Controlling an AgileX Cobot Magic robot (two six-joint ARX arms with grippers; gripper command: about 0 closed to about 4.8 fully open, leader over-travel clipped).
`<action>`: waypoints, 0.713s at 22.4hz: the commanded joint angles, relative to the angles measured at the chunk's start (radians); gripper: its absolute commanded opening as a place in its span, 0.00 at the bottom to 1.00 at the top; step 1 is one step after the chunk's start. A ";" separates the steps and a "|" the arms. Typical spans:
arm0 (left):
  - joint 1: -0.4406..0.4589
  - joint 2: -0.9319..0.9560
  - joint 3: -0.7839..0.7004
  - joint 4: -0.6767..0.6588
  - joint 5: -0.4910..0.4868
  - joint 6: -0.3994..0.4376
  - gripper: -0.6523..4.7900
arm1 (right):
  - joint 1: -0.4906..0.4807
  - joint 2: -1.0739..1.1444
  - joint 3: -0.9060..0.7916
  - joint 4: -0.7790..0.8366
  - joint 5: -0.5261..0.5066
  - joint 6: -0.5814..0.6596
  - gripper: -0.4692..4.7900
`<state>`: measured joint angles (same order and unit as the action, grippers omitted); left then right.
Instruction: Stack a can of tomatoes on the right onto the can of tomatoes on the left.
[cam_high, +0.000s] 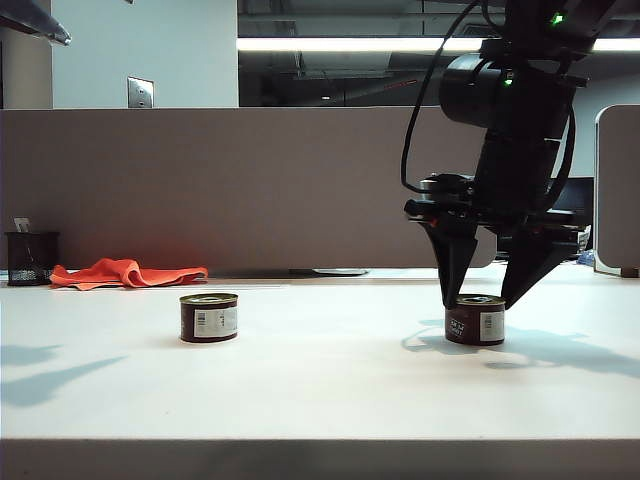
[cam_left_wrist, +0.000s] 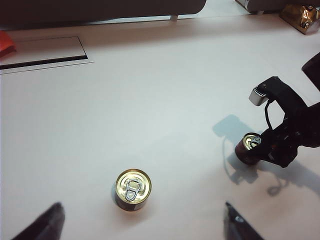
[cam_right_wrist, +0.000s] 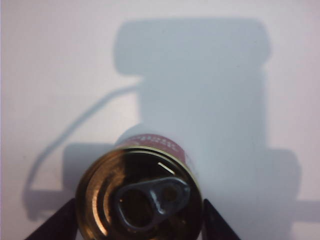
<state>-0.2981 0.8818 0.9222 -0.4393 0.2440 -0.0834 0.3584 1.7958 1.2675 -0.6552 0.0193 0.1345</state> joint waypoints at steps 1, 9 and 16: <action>-0.001 -0.002 0.004 0.008 0.005 0.003 0.86 | 0.001 -0.004 0.005 0.032 0.000 0.001 0.73; -0.001 -0.002 0.004 0.007 0.004 0.004 0.86 | 0.001 -0.004 0.005 0.038 0.001 0.001 0.72; -0.001 -0.002 0.004 0.007 0.004 0.004 0.86 | 0.001 -0.004 0.005 0.039 0.004 0.001 0.66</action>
<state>-0.2981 0.8814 0.9222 -0.4393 0.2440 -0.0807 0.3584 1.7958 1.2675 -0.6266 0.0204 0.1345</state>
